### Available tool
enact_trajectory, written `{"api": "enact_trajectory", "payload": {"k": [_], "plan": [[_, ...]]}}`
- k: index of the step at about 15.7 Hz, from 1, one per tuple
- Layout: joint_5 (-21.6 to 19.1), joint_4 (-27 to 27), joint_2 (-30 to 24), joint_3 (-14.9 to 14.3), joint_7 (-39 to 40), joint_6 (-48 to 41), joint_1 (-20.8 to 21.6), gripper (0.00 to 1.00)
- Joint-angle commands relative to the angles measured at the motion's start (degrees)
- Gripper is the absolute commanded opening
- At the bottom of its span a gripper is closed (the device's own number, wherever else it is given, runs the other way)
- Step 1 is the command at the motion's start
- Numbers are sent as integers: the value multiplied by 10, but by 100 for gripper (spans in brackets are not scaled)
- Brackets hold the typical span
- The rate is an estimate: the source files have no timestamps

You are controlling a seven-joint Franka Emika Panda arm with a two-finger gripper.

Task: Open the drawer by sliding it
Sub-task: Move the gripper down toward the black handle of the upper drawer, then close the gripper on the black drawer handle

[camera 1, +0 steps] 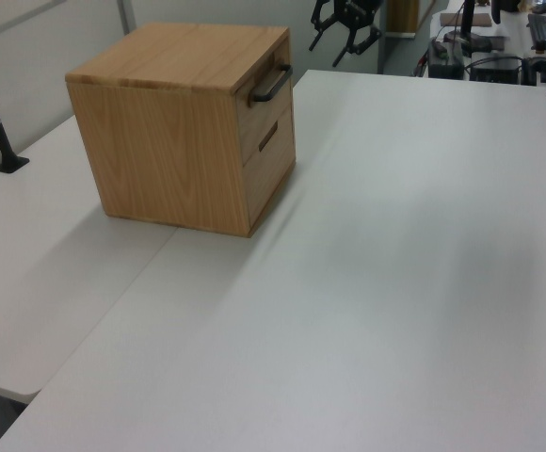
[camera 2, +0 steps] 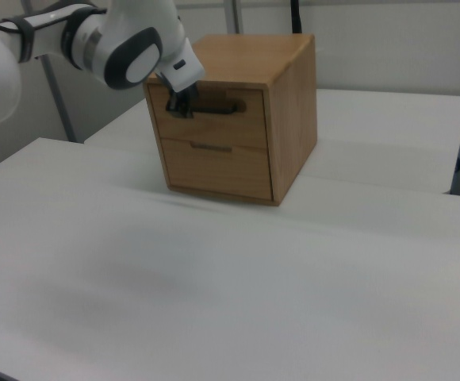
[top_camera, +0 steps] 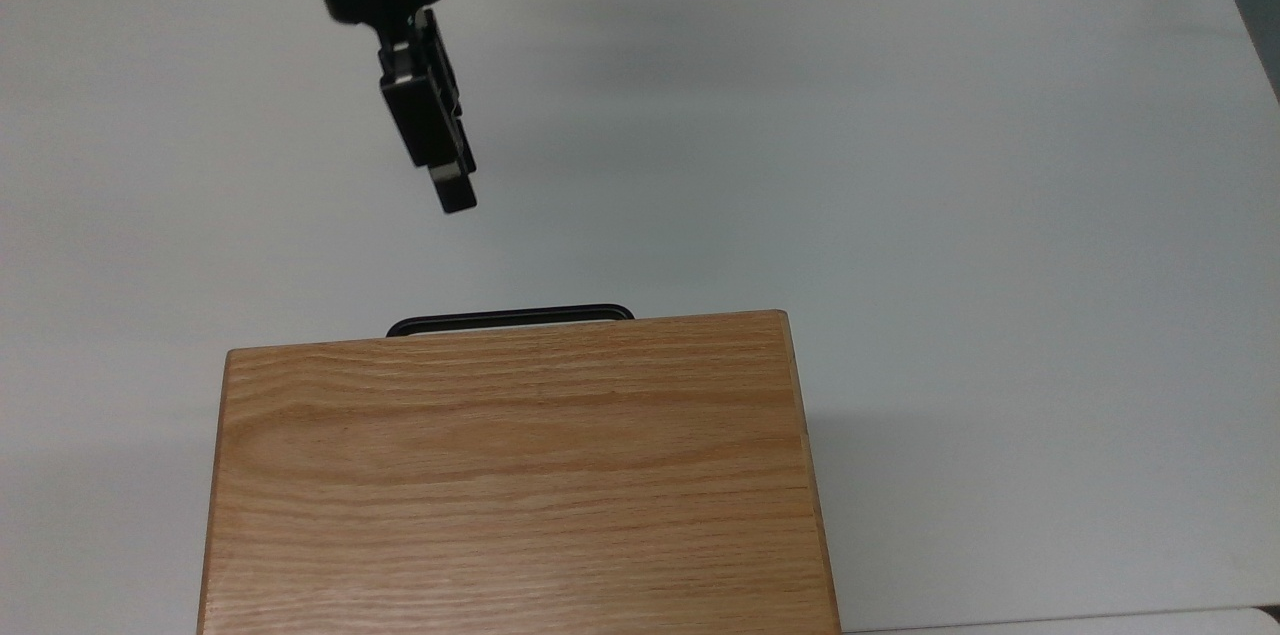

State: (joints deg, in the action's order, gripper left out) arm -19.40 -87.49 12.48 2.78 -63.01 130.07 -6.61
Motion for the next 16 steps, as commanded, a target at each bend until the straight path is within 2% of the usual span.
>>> {"api": "enact_trajectory", "payload": {"k": [1, 13, 16], "plan": [[-14, 42, 43, 2, -10, 42, 4, 55], [-8, 46, 96, 8, -5, 119, 26, 55], [-7, 47, 104, 8, -7, 127, 30, 52]]}}
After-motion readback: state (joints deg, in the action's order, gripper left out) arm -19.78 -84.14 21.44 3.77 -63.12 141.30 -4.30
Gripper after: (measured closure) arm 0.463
